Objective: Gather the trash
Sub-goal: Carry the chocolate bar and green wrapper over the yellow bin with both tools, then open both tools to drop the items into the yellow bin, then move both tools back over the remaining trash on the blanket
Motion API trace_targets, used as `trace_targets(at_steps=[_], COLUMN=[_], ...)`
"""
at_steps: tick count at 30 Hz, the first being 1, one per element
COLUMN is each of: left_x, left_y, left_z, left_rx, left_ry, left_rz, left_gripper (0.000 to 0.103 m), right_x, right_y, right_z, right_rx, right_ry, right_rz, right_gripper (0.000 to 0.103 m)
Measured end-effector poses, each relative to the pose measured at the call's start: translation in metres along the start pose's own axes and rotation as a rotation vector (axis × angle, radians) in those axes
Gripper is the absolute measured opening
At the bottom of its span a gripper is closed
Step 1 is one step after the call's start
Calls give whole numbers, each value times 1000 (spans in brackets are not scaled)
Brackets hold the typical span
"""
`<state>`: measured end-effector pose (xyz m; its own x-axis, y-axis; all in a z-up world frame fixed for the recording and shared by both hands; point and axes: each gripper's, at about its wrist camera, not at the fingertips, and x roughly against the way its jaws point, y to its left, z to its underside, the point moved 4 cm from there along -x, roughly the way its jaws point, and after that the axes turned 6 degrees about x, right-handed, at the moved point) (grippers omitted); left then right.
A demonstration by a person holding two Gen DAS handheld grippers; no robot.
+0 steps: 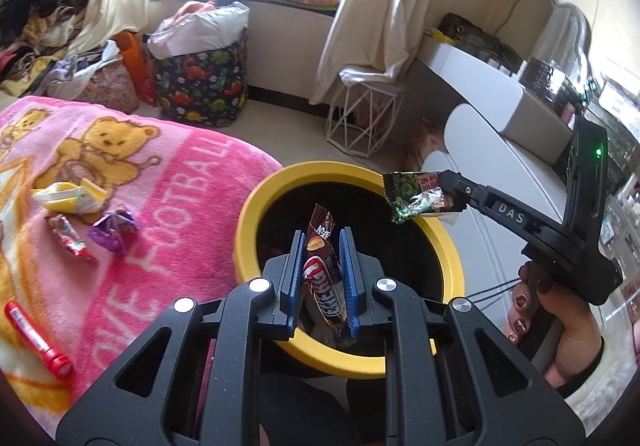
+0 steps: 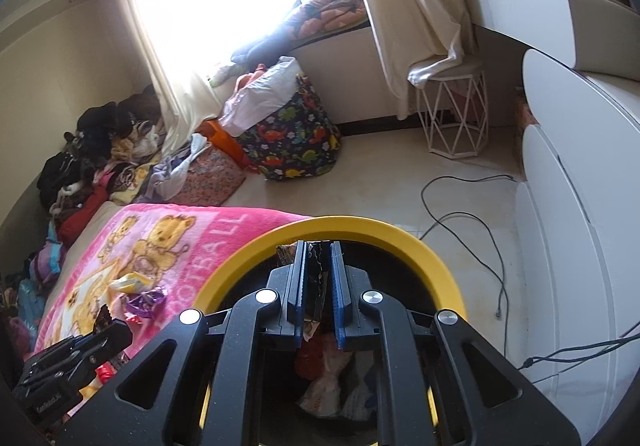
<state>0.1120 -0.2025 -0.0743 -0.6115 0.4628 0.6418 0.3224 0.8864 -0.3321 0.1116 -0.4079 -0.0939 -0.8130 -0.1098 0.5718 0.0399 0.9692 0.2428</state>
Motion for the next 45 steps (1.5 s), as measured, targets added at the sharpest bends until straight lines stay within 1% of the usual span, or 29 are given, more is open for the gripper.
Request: trace_targets(at_steps=[6,11,20,22,24,25,26,27,29,31,32,33,38,45], left_x=[-21,-38,-66,-69,-71,-71,-69,-66,-61,-53,-50,-45,-27,-3], left_y=[-10,-13,-11,-10,-8,-7,-5,-4,-2,1,2,4,13,31], left_z=[2,1,-4,-4,-3,-3,-3,-4,-6,-8,-10,-11,-17,-24], left_rx=[-23,-31,-31,-29,-24,-21,-16,-14,-17,-18,-16,-15,-12,9], left_ry=[36,57,102,112,121,120,117,111,94,69,60,45,-2,-58], left_rz=[28,37,47,51,53,51,48,45,26,14,9,-4,-45,-104], left_gripper=[12,12,13,15,24,35,48,53,79,87,92,92,92,92], right_x=[-5,-10,-16,-18,-19,-19,-19,-18,-17,-15,-13,-12,-6,0], right_y=[-14,-19,-23,-22,-23,-23,-22,-22,-21,-17,-15,-13,-5,12], right_z=[6,10,14,14,15,14,14,13,13,12,11,10,6,1], right_rx=[-15,-23,-30,-31,-38,-42,-46,-50,-50,-43,-39,-34,-17,13], right_ry=[16,33,55,60,66,67,67,64,54,49,42,35,13,-3], right_rz=[27,37,33,28,22,20,18,16,23,21,23,26,29,8], right_gripper=[11,11,11,14,14,21,32,45,50,55,60,64,73,77])
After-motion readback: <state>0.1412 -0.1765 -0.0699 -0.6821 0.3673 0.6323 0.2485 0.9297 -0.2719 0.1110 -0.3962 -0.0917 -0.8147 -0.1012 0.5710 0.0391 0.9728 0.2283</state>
